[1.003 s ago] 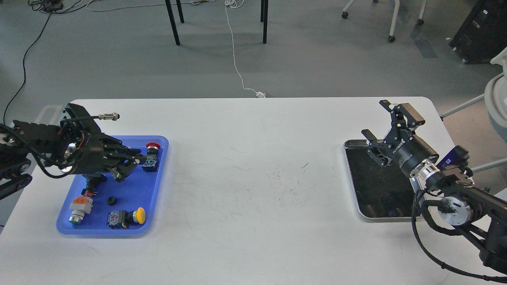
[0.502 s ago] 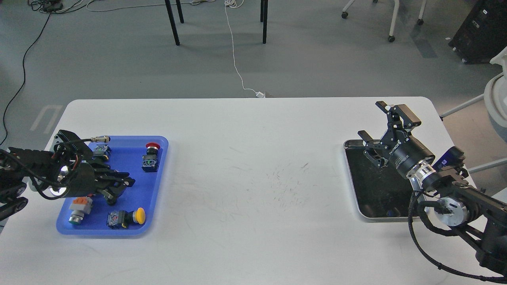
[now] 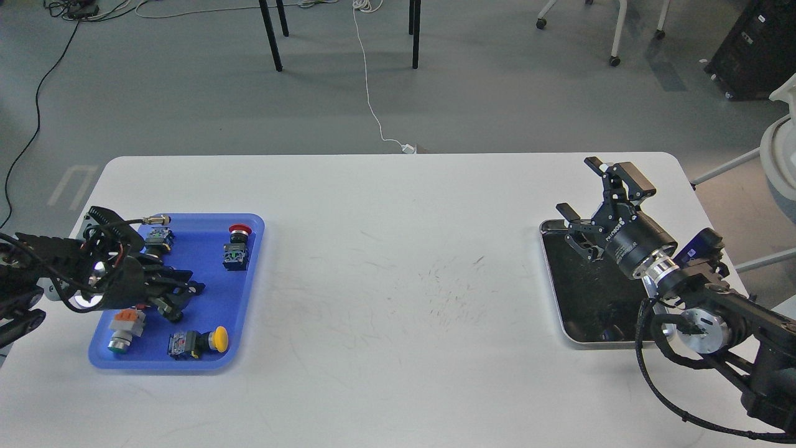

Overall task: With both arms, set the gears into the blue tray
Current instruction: 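Release the gear in the blue tray and lift the left gripper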

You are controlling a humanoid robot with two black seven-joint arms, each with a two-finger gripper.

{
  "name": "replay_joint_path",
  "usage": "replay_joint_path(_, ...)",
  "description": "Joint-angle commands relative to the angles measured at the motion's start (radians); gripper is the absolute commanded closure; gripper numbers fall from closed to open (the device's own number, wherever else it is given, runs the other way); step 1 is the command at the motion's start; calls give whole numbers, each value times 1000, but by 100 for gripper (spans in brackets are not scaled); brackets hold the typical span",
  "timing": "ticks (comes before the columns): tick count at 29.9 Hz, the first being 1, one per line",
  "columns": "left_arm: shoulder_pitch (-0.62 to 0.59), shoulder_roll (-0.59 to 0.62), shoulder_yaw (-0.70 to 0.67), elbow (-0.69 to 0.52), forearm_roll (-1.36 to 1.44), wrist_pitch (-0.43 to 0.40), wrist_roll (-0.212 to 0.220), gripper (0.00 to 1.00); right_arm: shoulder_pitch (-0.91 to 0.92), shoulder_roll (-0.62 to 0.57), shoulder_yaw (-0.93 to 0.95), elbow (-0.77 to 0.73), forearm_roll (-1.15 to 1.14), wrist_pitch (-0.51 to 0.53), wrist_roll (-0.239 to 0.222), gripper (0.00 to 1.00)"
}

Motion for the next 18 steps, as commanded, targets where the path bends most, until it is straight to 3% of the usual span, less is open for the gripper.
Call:
replay_joint_path(1, -2, 18, -11, -15, -4, 3, 0, 22, 1, 0, 0, 1, 0, -1, 0, 3)
replay_joint_path(6, -9, 44, -166, -75, -235, 43, 0, 18, 27, 0, 7, -1, 0, 0, 0, 3)
replay_joint_path(12, 5, 64, -295, -239, -826, 40, 0, 14, 41, 3, 10, -1, 2, -5, 0, 3)
replay_joint_path(15, 63, 35, -325, -288, -1175, 41, 0, 10, 43, 24, 11, -5, 5, -6, 0, 1)
replay_joint_path(18, 194, -48, -475, -291, -1334, 40, 0, 4, 41, 55, 14, -9, 6, -6, 0, 1)
